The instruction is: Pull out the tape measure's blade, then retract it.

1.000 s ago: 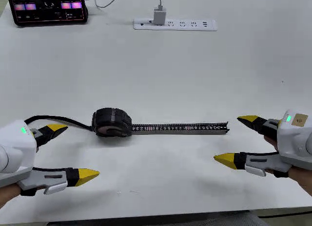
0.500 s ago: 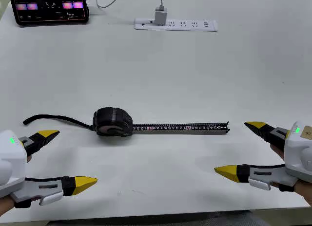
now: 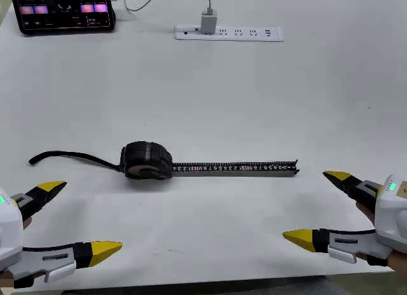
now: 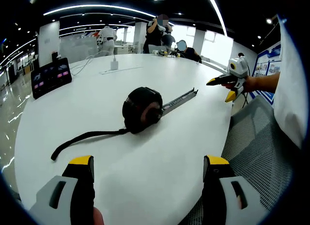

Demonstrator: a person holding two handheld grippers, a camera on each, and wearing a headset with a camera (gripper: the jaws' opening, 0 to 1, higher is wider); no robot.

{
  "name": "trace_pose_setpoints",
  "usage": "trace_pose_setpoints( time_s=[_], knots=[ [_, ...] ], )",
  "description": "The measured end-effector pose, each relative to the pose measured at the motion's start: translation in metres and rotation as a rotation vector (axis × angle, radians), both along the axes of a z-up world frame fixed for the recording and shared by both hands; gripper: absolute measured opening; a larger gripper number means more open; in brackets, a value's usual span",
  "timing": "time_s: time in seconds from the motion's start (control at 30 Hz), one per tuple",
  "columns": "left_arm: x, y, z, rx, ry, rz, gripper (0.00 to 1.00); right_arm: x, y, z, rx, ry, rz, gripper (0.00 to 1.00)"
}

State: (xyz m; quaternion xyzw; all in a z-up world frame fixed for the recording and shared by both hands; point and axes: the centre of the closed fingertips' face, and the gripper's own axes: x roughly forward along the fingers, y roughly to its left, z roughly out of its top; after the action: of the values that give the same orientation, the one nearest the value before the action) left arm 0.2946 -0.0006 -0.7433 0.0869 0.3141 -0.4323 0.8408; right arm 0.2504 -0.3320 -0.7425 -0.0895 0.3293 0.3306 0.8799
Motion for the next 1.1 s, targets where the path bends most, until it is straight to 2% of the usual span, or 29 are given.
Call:
trace_pose_setpoints(
  time_s=[0.33, 0.77, 1.1],
  knots=[
    [-0.0024, -0.0001, 0.0014, 0.004, -0.001, -0.004, 0.91, -0.0099, 0.0025, -0.0049, -0.006, 0.013, 0.011, 0.87],
    [-0.0019, -0.0037, 0.0029, -0.011, 0.001, 0.001, 0.91, -0.0079, 0.0042, -0.0031, -0.002, 0.006, 0.009, 0.88],
    [-0.0022, -0.0052, 0.0025, -0.003, 0.0, -0.004, 0.92, -0.0079, 0.004, -0.0027, -0.011, 0.006, 0.002, 0.89]
  ],
)
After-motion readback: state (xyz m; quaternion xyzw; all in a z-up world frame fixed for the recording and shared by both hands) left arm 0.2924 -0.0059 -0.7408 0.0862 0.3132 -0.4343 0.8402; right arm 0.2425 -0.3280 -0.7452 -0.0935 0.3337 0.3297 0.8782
